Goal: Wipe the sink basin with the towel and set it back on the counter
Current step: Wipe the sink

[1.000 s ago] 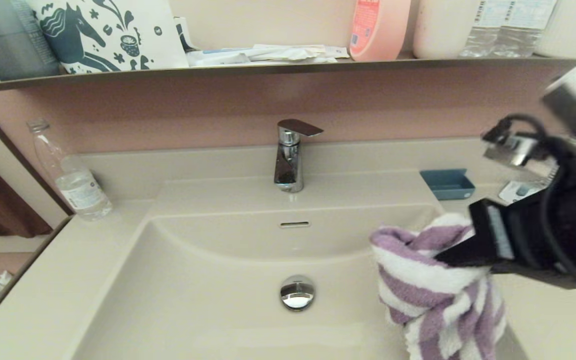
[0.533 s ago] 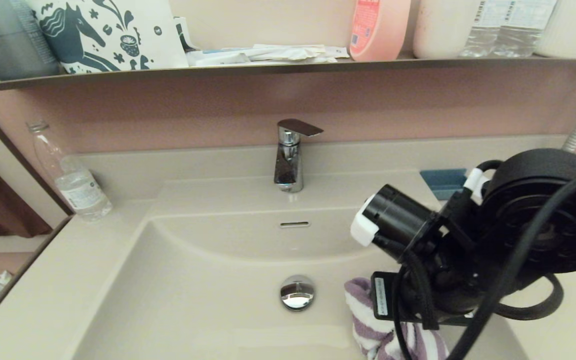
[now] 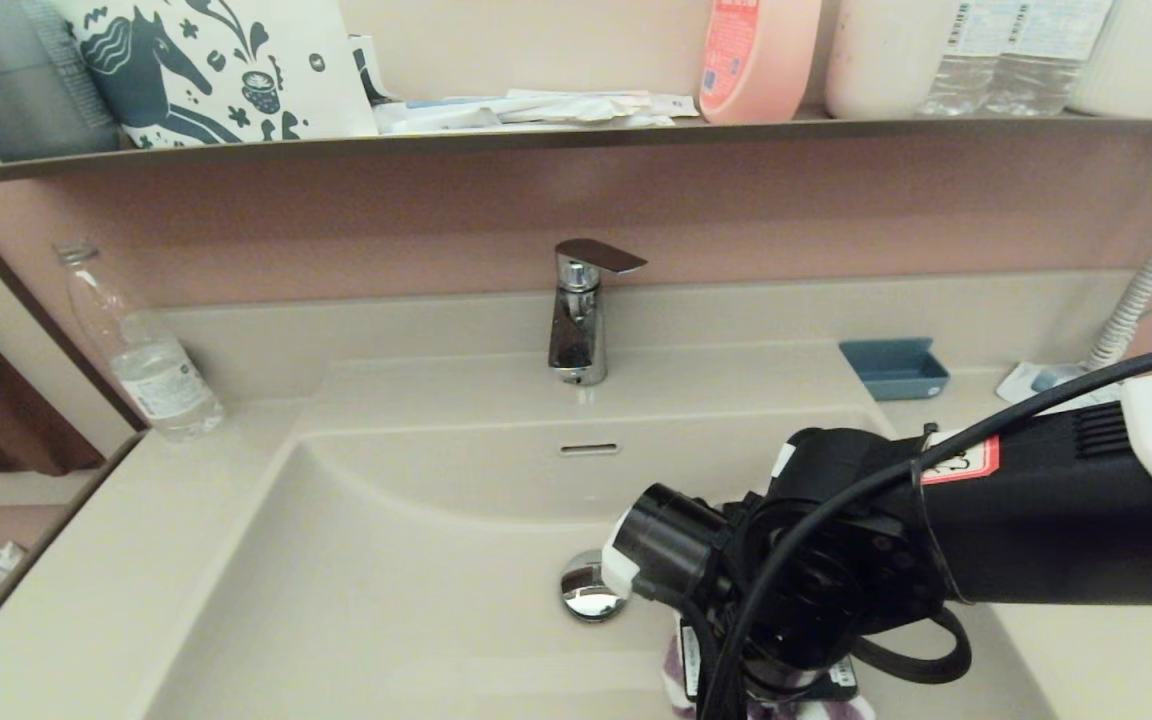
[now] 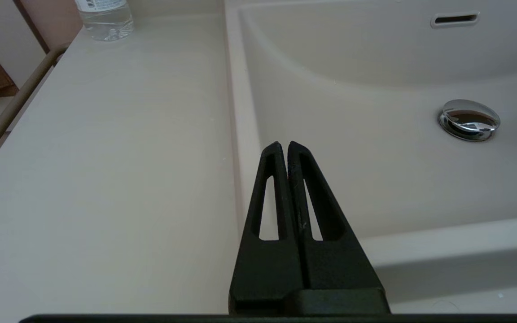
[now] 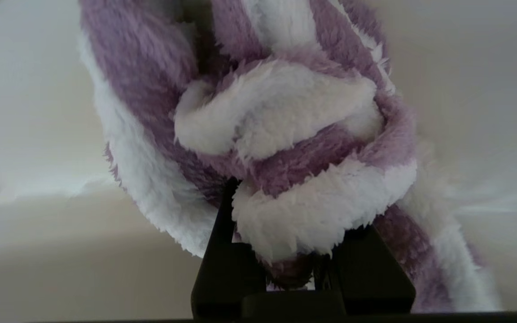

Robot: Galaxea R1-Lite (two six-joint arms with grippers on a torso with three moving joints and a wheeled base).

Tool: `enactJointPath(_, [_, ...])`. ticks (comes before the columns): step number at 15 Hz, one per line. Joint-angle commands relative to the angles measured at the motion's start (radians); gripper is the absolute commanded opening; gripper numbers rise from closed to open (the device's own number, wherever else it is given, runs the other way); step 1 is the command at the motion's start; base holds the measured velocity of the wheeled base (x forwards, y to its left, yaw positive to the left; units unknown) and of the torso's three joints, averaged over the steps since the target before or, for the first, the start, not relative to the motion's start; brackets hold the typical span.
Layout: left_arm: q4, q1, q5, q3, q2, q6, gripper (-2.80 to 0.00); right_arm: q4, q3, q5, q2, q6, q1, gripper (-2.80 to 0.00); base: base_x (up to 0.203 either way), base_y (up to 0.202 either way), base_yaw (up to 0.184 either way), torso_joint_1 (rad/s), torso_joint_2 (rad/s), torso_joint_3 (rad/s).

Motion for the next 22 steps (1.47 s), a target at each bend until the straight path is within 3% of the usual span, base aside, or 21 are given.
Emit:
enactJointPath(1, [0.000,0.000,0.000,0.000,0.001,0.000,-2.80,0.001,-0.013,0.033,0.047,0.003,0.021,-2.80,0.000,0.000,0.000,0.000,0.00,0.000])
enactJointPath(3, [0.000,0.000,-0.001,0.000,0.001,0.000,-2.80,-0.005,-0.037,0.091,0.063,0.005,0.026,-2.80,0.000,0.000,0.000,0.000,0.00,0.000])
enactJointPath(6, [0.000,0.000,0.000,0.000,0.001,0.000,-2.80,-0.103,-0.050,0.248,0.065,-0.001,0.037,-2.80,0.000,0.000,0.000,0.000,0.00,0.000])
enactJointPath(9, [0.000,0.000,-0.001,0.000,0.001,0.000,-2.80,-0.155,-0.087,0.257,0.129,-0.008,0.068,-2.80,0.000,0.000,0.000,0.000,0.00,0.000])
enactJointPath(17, [0.000,0.000,-0.001,0.000,0.001,0.000,-2.80,-0.224,-0.344,0.308,0.295,-0.069,0.145,-2.80,0.000,0.000,0.000,0.000,0.00,0.000])
enactJointPath(22, [0.000,0.000,0.000,0.000,0.001,0.000,-2.80,-0.294,-0.476,0.310,0.386,-0.144,0.207,-2.80,0.000,0.000,0.000,0.000,0.00,0.000])
